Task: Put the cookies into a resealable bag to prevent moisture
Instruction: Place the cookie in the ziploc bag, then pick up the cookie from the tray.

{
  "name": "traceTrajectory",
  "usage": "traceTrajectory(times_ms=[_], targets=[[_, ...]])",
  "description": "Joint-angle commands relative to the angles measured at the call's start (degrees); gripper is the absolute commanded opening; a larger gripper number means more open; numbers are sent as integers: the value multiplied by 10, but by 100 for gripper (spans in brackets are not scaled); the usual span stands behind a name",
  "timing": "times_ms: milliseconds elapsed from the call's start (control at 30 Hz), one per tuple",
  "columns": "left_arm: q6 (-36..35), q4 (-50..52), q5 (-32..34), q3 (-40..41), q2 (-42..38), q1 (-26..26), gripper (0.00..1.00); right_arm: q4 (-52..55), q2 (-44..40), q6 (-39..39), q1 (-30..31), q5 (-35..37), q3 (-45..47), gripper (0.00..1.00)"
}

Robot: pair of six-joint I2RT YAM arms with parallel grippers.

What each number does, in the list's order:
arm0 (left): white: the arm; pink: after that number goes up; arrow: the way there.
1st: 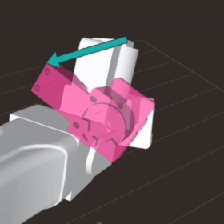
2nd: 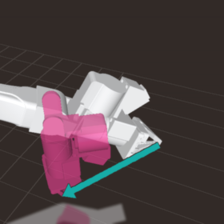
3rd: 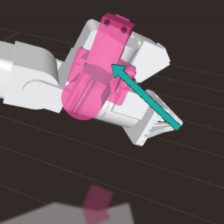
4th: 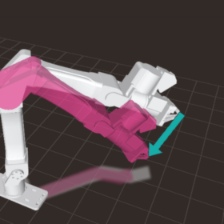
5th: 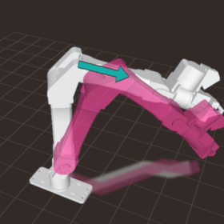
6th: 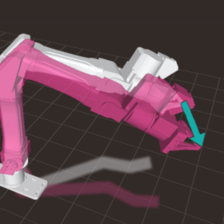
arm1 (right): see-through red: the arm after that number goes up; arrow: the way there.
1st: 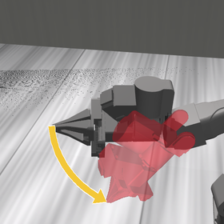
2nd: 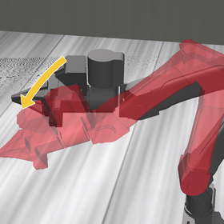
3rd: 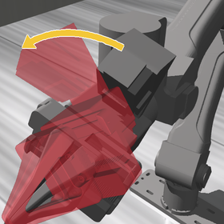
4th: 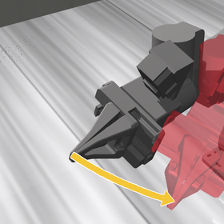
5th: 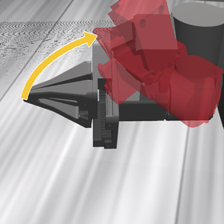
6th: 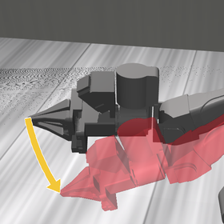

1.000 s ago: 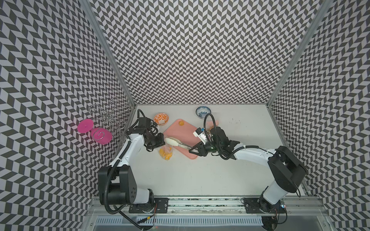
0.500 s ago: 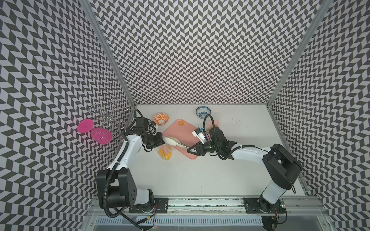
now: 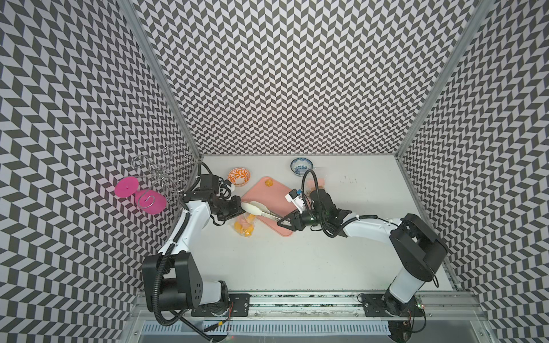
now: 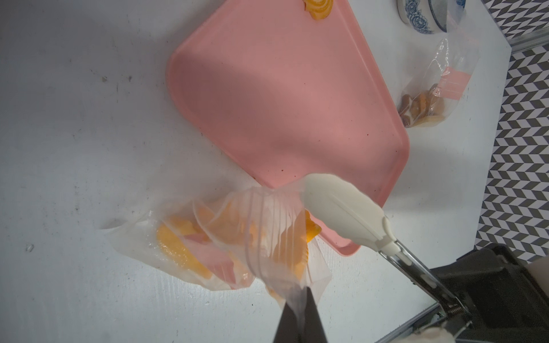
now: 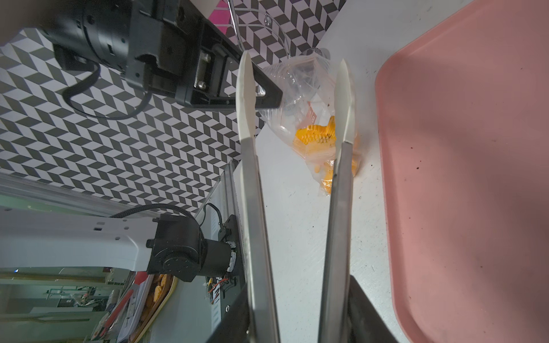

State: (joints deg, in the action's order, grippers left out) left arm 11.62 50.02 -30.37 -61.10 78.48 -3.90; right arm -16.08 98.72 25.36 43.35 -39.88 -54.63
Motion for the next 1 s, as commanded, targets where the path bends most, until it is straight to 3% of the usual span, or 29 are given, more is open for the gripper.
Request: traceTrajectory(times_ms=[0, 433, 567, 867, 967], targets=[[-3, 3, -20, -11, -17, -5, 0, -23, -19, -13, -3, 16, -22, 43], [24, -16, -97, -39, -36, -4, 0, 69, -100, -92, -85, 67, -28, 42], [27, -35, -107, -33, -44, -4, 0, 134, -104, -154, -99, 121, -45, 42], [18, -84, -14, 84, -18, -14, 0, 216, -35, -244, -105, 198, -103, 42], [18, -93, -14, 97, -11, -22, 0, 224, 4, -264, -100, 218, -128, 42]])
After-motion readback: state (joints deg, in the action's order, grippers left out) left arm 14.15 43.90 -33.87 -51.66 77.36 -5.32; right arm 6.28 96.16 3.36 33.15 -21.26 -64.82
